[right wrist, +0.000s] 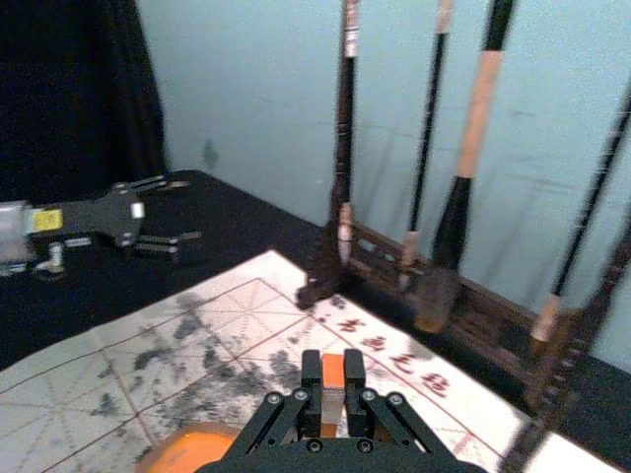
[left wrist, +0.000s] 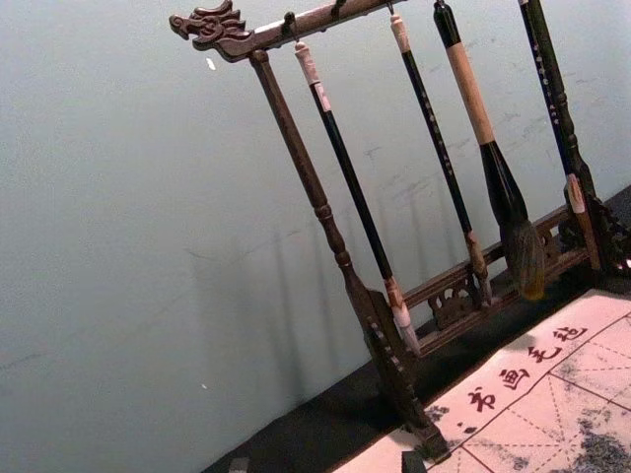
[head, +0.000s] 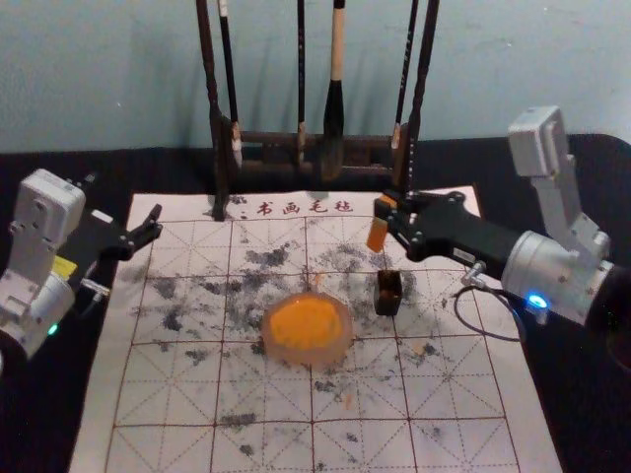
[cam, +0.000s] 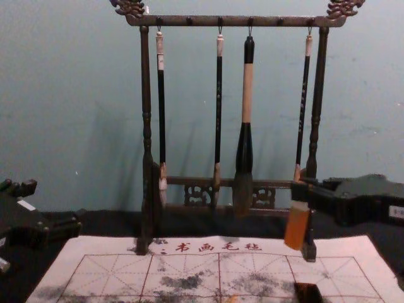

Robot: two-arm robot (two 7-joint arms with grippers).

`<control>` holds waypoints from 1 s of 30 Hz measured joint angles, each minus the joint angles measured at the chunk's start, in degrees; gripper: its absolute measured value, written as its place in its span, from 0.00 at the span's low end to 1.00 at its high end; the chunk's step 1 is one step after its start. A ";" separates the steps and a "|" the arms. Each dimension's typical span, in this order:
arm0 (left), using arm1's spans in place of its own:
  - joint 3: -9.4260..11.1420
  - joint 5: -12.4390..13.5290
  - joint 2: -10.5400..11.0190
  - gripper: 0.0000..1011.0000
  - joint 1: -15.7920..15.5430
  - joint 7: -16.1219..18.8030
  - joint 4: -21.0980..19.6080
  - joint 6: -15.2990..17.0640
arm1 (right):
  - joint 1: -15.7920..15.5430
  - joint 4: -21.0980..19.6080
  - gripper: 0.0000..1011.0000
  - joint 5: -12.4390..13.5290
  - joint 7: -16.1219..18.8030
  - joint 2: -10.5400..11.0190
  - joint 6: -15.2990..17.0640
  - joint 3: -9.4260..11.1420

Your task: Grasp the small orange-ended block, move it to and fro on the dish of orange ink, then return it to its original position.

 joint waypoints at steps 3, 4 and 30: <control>0.00 0.00 0.00 0.99 0.00 0.00 0.00 0.00 | -2.09 -1.55 0.13 -0.88 -2.32 0.11 -0.48 1.32; 0.00 0.00 0.00 0.99 0.00 0.00 0.00 0.00 | -2.49 -1.81 0.13 -1.12 -2.76 0.11 -0.58 1.52; 0.00 0.00 0.00 0.99 0.00 0.00 0.00 0.00 | -8.72 -3.01 0.13 -5.92 -7.16 -3.39 -0.28 4.38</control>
